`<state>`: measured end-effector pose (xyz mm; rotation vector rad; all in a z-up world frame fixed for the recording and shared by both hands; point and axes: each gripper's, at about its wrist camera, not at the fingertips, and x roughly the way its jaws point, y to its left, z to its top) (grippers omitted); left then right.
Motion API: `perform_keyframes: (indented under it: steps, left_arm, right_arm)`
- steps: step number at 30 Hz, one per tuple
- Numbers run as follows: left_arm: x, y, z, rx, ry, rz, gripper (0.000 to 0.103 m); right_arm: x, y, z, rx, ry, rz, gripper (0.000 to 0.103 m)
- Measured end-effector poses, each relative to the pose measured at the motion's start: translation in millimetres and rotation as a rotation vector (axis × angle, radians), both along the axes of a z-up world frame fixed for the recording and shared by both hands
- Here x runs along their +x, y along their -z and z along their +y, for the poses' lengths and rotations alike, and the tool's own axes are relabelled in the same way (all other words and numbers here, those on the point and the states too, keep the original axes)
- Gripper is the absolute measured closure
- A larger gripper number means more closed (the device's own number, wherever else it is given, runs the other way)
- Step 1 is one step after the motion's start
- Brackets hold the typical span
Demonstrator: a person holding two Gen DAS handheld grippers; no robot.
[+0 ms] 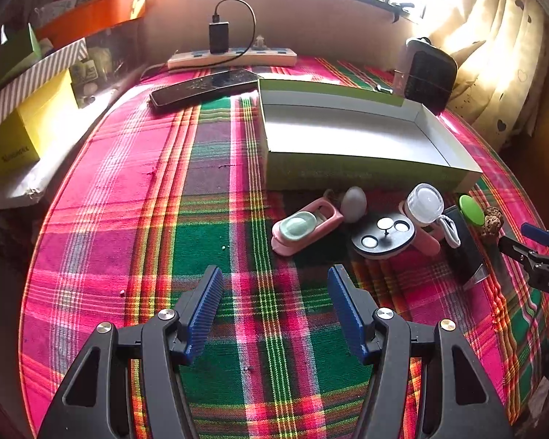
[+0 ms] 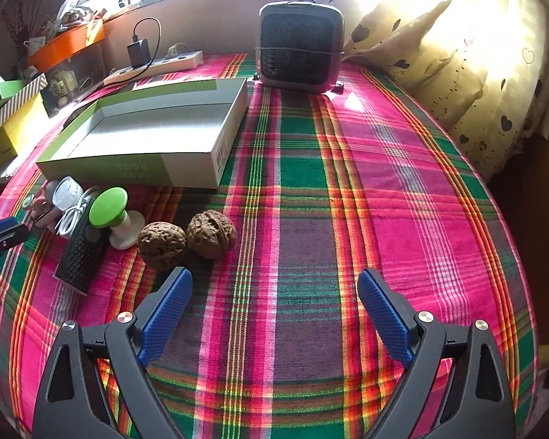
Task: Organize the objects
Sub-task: 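Move left tool to the pink holder while right tool moves to a walnut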
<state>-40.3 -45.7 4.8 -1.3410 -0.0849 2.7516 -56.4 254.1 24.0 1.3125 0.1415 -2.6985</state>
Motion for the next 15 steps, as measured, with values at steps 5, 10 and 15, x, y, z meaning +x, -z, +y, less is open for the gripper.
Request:
perform_keyframes:
  steps: [5,10,15]
  left_arm:
    - [-12.2,-2.7,1.5,-0.035,0.031,0.006,0.044]
    - [-22.6,-3.1,2.7,-0.043,0.055,0.001,0.044]
    - [-31.4,-2.2,8.2,-0.051,0.078,-0.008,0.044]
  right_arm:
    - [-9.1,3.8,-5.8,0.011,-0.027,-0.014,0.013]
    - [-16.0,4.4,-6.0,0.009,-0.044,-0.02,0.013]
    - [-22.7,5.3,-7.6,0.001,-0.067,-0.025,0.013]
